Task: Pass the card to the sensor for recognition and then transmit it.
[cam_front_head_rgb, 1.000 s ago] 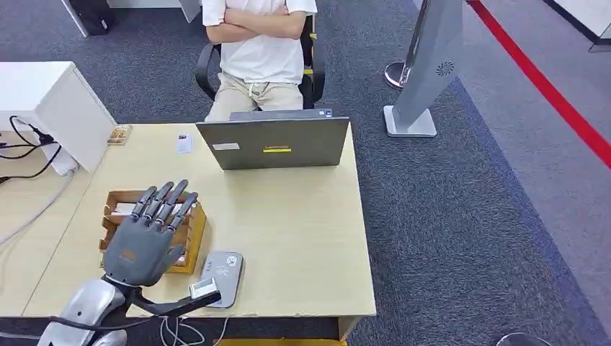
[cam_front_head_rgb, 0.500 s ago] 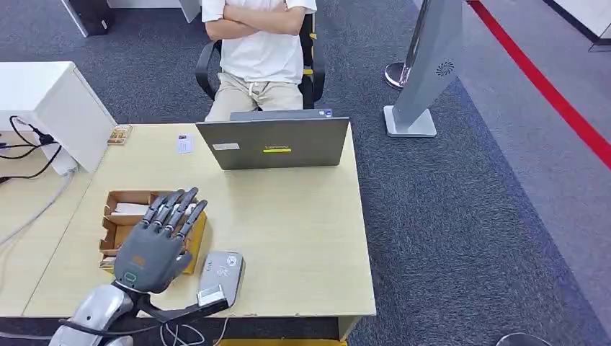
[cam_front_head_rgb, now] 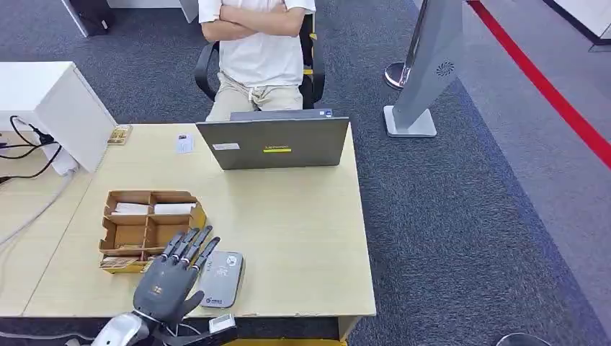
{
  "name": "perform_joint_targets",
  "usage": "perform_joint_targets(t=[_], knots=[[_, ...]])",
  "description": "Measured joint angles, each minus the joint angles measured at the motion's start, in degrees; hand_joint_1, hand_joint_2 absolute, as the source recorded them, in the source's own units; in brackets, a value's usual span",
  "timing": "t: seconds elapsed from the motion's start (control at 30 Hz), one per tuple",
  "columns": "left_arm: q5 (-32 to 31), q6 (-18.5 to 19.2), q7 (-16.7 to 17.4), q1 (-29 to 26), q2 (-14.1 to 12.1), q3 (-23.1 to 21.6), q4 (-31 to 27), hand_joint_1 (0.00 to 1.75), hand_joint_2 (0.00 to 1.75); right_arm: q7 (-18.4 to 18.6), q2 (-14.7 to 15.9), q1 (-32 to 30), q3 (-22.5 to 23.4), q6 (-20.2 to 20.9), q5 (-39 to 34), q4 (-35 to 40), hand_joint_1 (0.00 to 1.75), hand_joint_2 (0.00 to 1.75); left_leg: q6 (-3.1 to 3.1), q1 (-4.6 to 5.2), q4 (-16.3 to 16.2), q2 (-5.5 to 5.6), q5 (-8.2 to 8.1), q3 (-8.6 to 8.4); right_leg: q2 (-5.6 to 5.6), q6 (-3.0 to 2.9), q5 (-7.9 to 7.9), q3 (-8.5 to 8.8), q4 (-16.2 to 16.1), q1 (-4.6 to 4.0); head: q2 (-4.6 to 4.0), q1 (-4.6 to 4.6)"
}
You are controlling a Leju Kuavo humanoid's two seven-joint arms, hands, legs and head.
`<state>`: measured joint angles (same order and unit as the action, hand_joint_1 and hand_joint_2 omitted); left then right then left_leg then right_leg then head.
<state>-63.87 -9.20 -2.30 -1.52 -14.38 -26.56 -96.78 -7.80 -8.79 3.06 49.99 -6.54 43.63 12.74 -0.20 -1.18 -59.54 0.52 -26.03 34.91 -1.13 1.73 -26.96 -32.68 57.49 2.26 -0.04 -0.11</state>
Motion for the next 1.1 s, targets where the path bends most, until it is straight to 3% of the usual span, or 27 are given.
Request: perform_joint_targets(t=[0.37,0.53,0.9,1.1], knots=[[0.65,0.31,0.02,-1.76,0.31,0.00,0.09,0.00,1.75,-0.02,0.00,0.00,0.00,0.00,0.18,0.07,0.00,0.00,0.00,0.00,0.00,0.01,0.00,0.00,0.01,0.00,0.01,0.02,0.00,0.00,0.00,0.00],[0.72,-0.59,1.71,-3.48,0.35,0.37,0.09,0.00,1.75,0.00,0.00,-0.01,0.07,-0.02,1.07,0.11,0.00,0.00,0.00,0.00,0.00,0.01,0.00,0.00,0.01,0.00,0.00,0.02,0.00,0.00,0.00,0.00],[-2.14,-5.51,4.81,-7.77,0.59,8.10,-0.68,0.00,1.75,0.79,0.00,-0.07,1.47,-0.20,3.08,0.33,0.00,0.00,0.00,0.00,0.01,0.03,0.01,0.00,0.05,0.00,-0.01,0.02,0.00,0.00,0.00,0.00],[-2.80,-5.88,5.24,-8.74,1.20,10.73,-1.05,0.00,1.75,0.79,0.00,-0.07,1.71,-0.24,3.21,0.44,0.00,0.00,0.00,0.00,0.01,0.06,0.01,0.00,0.08,0.00,-0.01,0.04,0.00,0.00,0.00,0.00]])
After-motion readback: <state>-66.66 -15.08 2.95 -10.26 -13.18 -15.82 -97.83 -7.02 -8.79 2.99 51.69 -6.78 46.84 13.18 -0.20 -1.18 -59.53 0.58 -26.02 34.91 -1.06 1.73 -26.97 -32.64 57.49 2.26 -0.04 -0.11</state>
